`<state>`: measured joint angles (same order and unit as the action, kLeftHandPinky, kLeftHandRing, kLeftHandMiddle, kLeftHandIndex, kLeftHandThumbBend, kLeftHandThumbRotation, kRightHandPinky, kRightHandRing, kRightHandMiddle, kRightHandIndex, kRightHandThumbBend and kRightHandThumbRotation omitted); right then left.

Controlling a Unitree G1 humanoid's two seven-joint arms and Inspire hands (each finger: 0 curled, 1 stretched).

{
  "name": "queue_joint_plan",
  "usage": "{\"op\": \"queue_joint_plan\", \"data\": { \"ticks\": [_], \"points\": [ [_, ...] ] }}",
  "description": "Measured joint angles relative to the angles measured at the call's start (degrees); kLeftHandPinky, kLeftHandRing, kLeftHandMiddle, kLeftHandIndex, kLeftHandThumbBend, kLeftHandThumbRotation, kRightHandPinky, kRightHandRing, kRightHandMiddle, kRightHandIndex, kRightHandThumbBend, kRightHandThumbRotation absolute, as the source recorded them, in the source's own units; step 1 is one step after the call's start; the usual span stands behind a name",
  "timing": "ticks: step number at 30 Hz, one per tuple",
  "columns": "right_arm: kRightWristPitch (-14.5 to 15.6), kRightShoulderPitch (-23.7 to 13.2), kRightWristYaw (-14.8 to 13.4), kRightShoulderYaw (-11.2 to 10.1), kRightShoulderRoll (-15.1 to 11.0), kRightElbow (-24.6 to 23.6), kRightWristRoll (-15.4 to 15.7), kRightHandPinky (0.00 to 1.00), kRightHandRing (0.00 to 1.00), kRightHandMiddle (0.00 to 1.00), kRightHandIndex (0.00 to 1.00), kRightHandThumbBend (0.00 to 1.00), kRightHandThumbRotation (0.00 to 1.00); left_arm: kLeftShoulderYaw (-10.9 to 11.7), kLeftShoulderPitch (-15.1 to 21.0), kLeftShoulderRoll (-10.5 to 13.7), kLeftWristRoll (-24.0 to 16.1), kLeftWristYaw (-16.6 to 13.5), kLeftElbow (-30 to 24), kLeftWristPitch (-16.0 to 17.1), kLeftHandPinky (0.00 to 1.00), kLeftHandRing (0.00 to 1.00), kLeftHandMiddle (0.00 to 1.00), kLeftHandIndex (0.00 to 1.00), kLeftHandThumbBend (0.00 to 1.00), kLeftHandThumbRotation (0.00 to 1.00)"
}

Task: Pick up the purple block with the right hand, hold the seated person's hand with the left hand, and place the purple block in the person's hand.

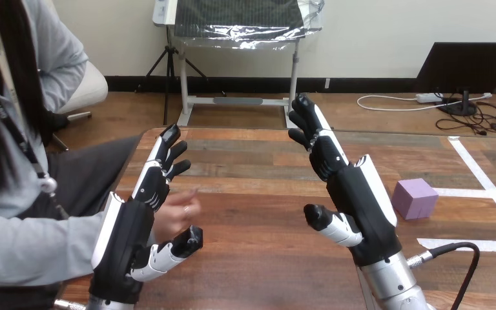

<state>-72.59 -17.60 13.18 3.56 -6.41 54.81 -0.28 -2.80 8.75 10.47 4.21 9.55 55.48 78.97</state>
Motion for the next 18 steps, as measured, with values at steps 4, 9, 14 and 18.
{"op": "queue_joint_plan", "data": {
  "ticks": [4,9,14,18],
  "points": [
    [0.0,0.0,-0.08,-0.02,0.0,0.0,0.28,0.94,0.98,1.0,1.0,1.0,0.88,0.11,-0.04,-0.11,0.06,0.41,0.0,0.0,0.88,0.94,0.98,0.97,1.0,0.77],
    [0.0,0.0,-0.11,-0.02,-0.01,0.0,0.32,0.93,0.98,1.0,1.0,1.0,0.88,0.12,-0.05,-0.18,0.34,1.03,0.0,0.0,0.88,0.95,0.98,0.97,1.0,0.77],
    [0.0,0.0,-0.2,-0.11,-0.03,0.0,0.51,0.93,0.98,1.0,1.0,1.0,0.87,0.29,-0.05,-0.25,0.47,1.42,0.0,0.0,0.87,0.94,0.98,0.97,1.0,0.77],
    [0.0,0.0,-0.2,-0.11,-0.05,0.0,0.62,0.93,0.98,1.0,1.0,1.0,0.87,0.71,-0.05,-0.37,0.46,1.52,0.0,0.0,0.86,0.94,0.97,0.97,1.0,0.77]
  ]
}}
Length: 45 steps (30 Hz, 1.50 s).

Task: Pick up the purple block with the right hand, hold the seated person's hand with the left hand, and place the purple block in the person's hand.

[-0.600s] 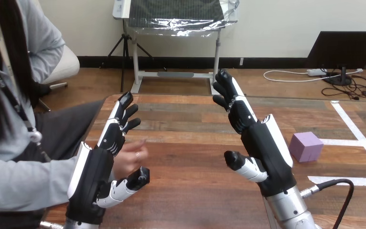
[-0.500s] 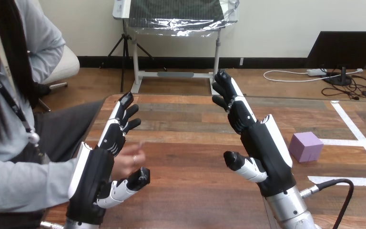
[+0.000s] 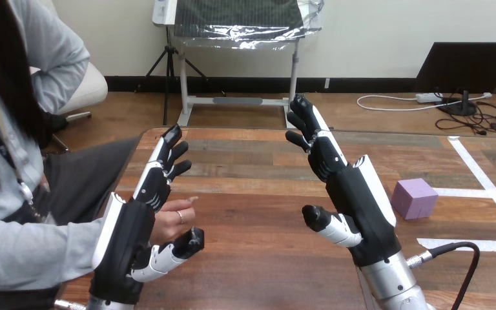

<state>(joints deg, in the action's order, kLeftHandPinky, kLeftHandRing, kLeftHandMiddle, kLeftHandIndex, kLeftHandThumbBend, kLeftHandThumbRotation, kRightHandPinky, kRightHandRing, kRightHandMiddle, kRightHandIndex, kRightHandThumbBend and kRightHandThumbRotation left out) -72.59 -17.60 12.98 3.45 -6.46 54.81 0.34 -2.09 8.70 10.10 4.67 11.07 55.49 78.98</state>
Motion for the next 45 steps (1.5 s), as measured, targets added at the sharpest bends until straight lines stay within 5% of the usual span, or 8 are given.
{"op": "queue_joint_plan", "data": {
  "ticks": [29,45],
  "points": [
    [0.0,0.0,0.03,-0.07,-0.07,0.05,-0.15,0.95,0.99,1.0,0.99,1.0,0.88,1.45,0.01,-0.26,0.47,1.1,0.0,0.0,0.86,0.94,0.97,0.96,1.0,0.76],
    [-0.13,-0.3,-3.63,-2.02,-1.56,2.06,5.14,0.92,0.97,1.0,1.0,1.0,0.91,2.48,0.01,-0.33,0.23,1.14,0.0,0.0,0.86,0.94,0.97,0.96,1.0,0.78]
  ]
}}
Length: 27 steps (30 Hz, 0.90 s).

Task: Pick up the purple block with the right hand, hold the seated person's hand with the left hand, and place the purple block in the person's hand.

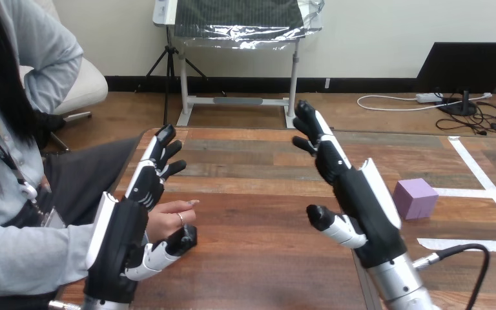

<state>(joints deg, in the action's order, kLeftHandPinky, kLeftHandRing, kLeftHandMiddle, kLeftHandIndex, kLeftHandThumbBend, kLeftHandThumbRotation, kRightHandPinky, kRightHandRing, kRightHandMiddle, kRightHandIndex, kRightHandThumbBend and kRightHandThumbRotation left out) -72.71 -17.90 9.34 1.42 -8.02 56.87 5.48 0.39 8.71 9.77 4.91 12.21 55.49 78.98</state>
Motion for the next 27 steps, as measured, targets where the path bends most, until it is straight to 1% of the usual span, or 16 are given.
{"op": "queue_joint_plan", "data": {
  "ticks": [10,17,21,27],
  "points": [
    [2.02,-1.28,-1.69,-0.89,-2.71,0.06,1.46,0.89,0.96,0.99,0.99,1.0,0.88,0.63,0.02,-0.02,0.01,0.01,0.0,0.0,0.86,0.94,0.97,0.96,1.0,0.77],
    [3.68,-3.14,-2.83,-1.93,-4.44,0.09,1.53,0.88,0.95,0.98,0.97,1.0,0.86,0.66,0.02,-0.04,-0.01,0.02,0.0,0.0,0.86,0.94,0.97,0.96,1.0,0.77],
    [4.73,-4.4,-3.71,-2.37,-5.57,0.08,1.81,0.88,0.95,0.98,0.97,1.0,0.87,0.69,0.06,-0.14,-0.11,0.01,0.0,0.0,0.86,0.94,0.97,0.96,1.0,0.77],
    [7.06,-6.06,-6.57,-2.85,-7.46,-0.26,4.59,0.91,0.97,0.98,0.96,1.0,0.89,0.8,0.07,-0.47,-0.32,-0.08,0.0,0.0,0.85,0.93,0.97,0.95,1.0,0.78]
  ]
}}
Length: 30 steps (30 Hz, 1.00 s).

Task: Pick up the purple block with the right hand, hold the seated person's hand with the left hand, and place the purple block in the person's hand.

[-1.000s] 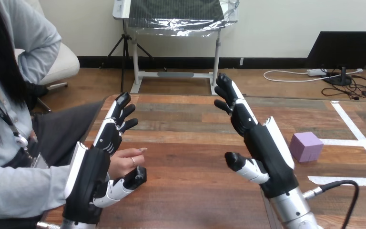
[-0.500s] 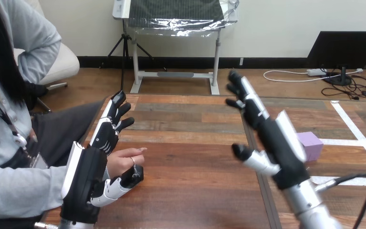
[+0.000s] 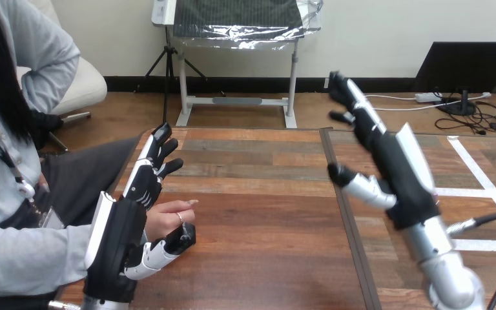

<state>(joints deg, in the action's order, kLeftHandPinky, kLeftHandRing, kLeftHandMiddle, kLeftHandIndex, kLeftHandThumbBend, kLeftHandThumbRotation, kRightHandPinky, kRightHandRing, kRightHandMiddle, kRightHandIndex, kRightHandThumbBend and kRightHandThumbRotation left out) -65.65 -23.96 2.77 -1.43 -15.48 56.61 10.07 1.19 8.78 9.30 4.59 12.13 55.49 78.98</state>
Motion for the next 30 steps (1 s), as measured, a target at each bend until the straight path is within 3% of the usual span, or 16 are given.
{"op": "queue_joint_plan", "data": {
  "ticks": [6,18,30],
  "points": [
    [1.77,-1.41,-2.21,-0.1,-1.64,-0.14,2.27,0.93,0.98,0.98,0.97,1.0,0.87,0.31,0.0,-0.4,-0.47,-0.29,0.01,0.0,0.85,0.93,0.97,0.95,1.0,0.79],
    [5.09,-4.6,-3.57,-0.05,-5.17,0.1,4.62,0.92,0.98,0.98,0.97,1.0,0.85,0.62,0.01,-0.73,-0.82,-0.45,0.02,0.0,0.85,0.93,0.97,0.95,1.0,0.79],
    [11.09,-9.52,-3.27,-0.06,-8.98,4.05,4.42,0.93,0.98,0.98,0.98,1.0,0.82,1.67,0.07,-0.75,-1.77,-1.02,0.03,0.01,0.84,0.93,0.97,0.95,1.0,0.8]
  ]
}}
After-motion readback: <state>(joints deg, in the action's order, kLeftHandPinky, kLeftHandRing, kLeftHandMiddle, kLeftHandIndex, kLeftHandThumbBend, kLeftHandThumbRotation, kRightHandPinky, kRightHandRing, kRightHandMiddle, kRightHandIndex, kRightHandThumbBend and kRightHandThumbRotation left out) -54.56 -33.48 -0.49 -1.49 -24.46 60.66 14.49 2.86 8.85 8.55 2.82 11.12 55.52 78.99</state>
